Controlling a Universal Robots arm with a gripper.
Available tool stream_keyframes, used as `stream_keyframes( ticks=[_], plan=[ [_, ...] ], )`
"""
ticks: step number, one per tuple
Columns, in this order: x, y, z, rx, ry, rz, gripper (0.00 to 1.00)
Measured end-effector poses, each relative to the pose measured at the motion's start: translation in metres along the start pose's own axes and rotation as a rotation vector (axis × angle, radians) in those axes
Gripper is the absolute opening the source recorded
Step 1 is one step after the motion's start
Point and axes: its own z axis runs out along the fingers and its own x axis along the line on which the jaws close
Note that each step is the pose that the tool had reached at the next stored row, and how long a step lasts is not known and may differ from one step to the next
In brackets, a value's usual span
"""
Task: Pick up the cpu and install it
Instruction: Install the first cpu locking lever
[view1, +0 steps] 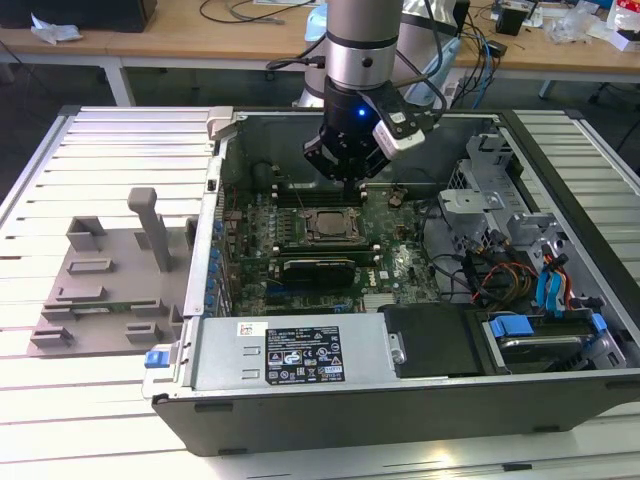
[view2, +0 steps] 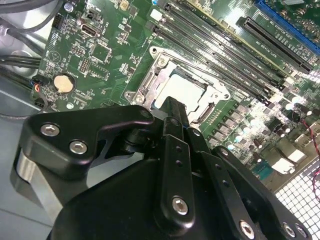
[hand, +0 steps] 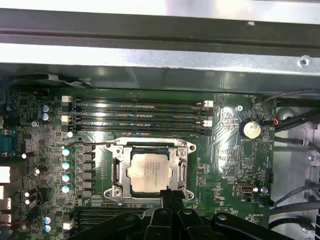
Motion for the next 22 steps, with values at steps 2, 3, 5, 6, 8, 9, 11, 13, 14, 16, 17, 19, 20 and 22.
stream_keyframes(
  ticks=[2,3,5,6,8,9,11,13,14,16,17,19,20,22],
  plan=[
    [0.0026,0.0000,-0.0001,0.0000,0.0001,0.000,0.11],
    [0.0058,0.0001,-0.0003,0.0001,-0.0002,0.000,0.11],
    [0.0112,0.0003,-0.0003,0.0004,-0.0007,0.000,0.11],
    [0.0127,0.0003,-0.0004,0.0005,-0.0007,0.000,0.11],
    [0.0162,0.0004,-0.0005,0.0005,-0.0007,0.000,0.11],
    [0.0197,0.0004,-0.0006,0.0006,-0.0007,0.000,0.11],
    [0.0234,0.0005,-0.0006,0.0006,-0.0008,0.000,0.11],
    [0.0290,0.0007,-0.0007,0.0005,-0.0008,0.000,0.11],
    [0.0326,0.0007,-0.0008,0.0007,-0.0007,0.000,0.11],
    [0.0413,0.0013,-0.0009,0.0005,-0.0009,0.000,0.11],
    [0.0446,0.0016,-0.0009,0.0006,-0.0009,0.000,0.11],
    [0.0515,0.0023,-0.0010,0.0006,-0.0009,0.000,0.11],
    [0.0531,0.0026,-0.0011,0.0006,-0.0009,0.000,0.11],
    [0.0594,0.0035,-0.0011,0.0005,-0.0010,0.000,0.11]
  ],
)
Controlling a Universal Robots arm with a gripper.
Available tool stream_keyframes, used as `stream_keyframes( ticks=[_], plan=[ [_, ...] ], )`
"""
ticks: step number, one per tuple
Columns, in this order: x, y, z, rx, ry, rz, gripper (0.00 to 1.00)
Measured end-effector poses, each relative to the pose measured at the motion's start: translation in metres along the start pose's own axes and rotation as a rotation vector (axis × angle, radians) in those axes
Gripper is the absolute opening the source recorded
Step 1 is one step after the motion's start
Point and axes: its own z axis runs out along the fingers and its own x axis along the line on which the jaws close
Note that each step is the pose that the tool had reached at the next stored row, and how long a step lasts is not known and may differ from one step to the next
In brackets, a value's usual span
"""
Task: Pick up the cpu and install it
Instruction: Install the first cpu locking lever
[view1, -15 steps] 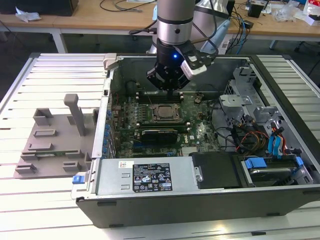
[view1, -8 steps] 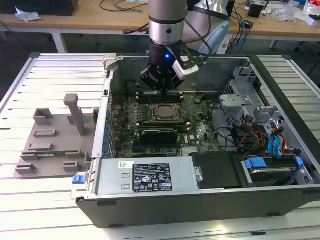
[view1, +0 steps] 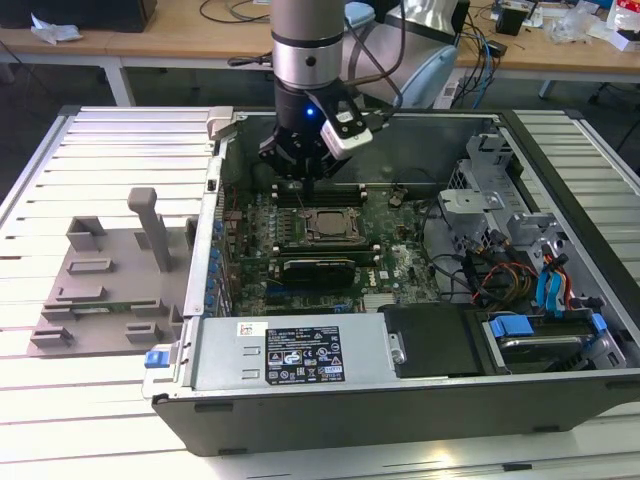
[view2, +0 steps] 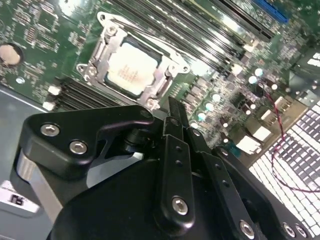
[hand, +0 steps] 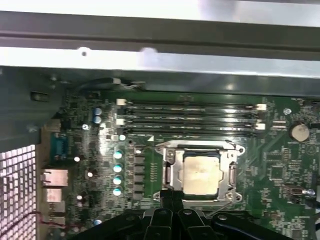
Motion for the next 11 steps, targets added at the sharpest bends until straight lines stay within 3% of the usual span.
stream_keyframes(
  ticks=[2,4,7,8,10,11],
  plan=[
    [0.0043,0.0012,-0.0001,0.0001,0.0001,0.000,0.11],
    [0.0136,0.0035,-0.0003,0.0002,0.0001,0.000,0.11],
    [0.0156,0.0052,-0.0003,0.0000,0.0000,-0.001,0.11],
    [0.0193,0.0071,-0.0004,0.0001,0.0001,-0.001,0.11],
    [0.0272,0.0130,-0.0002,0.0000,0.0000,-0.001,0.11],
    [0.0321,0.0207,0.0007,0.0001,0.0000,-0.001,0.11]
  ],
)
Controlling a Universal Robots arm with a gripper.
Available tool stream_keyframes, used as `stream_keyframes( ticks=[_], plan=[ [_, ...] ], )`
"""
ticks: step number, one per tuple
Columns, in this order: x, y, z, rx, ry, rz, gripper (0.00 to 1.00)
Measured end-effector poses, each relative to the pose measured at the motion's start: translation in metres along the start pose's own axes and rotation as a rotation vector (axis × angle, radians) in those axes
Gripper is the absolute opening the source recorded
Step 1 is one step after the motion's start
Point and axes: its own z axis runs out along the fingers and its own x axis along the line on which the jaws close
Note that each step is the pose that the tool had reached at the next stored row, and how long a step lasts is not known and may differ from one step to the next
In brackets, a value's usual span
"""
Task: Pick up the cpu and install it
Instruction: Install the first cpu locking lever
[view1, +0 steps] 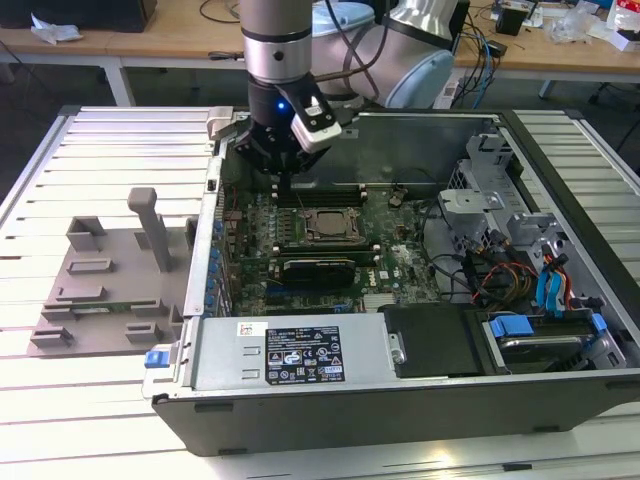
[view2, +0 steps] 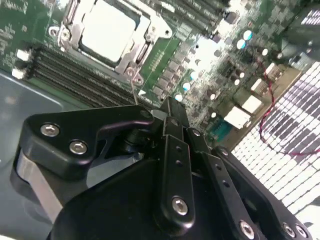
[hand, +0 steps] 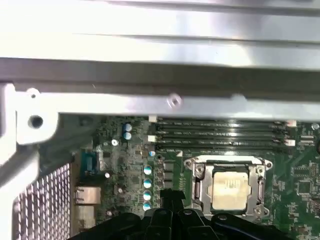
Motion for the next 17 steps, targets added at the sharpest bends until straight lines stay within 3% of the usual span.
stream_keyframes(
  ticks=[1,2,6,17],
  plan=[
    [0.0017,0.0090,0.0007,-0.0001,-0.0001,-0.001,0.11],
    [0.0004,0.0107,0.0010,0.0000,-0.0001,-0.002,0.11],
    [-0.0097,0.0105,0.0020,0.0000,0.0001,-0.003,0.11],
    [-0.0238,0.0103,0.0062,-0.0001,0.0010,-0.003,0.11]
  ],
)
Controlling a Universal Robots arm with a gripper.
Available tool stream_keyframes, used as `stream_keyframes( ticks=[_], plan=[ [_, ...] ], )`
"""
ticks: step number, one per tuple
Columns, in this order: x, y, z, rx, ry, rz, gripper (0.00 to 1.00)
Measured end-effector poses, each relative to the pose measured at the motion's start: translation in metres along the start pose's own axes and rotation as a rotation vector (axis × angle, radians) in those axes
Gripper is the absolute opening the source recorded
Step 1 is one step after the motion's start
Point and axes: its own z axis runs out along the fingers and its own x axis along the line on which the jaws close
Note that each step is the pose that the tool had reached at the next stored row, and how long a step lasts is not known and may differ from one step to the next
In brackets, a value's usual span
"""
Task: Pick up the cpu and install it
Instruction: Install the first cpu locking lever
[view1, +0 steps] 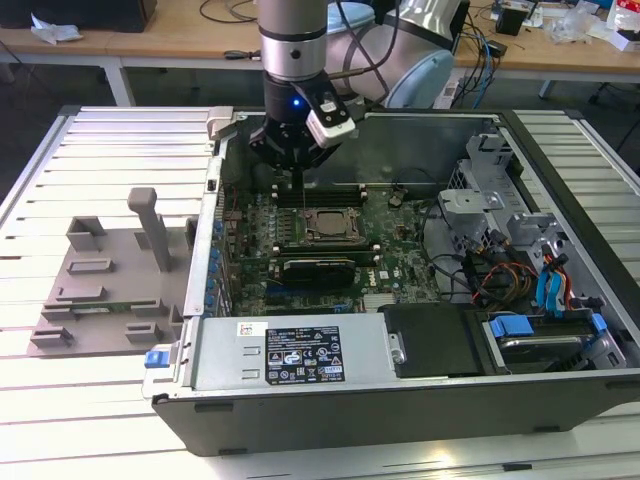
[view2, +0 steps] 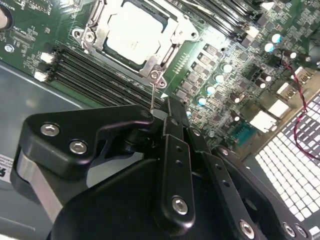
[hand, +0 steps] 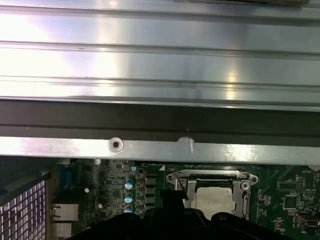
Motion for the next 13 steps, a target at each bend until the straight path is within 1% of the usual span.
stream_keyframes(
  ticks=[3,5,9,11,13],
  plan=[
    [-0.0077,0.0000,0.0020,0.0000,0.0009,-0.001,0.11],
    [-0.0108,0.0001,0.0023,-0.0001,0.0009,-0.001,0.11],
    [-0.0134,0.0003,0.0047,-0.0001,0.0010,-0.005,0.11],
    [-0.0147,0.0006,0.0080,-0.0004,0.0010,-0.009,0.11],
    [-0.0174,0.0016,0.0123,-0.0003,0.0016,-0.014,0.11]
  ],
)
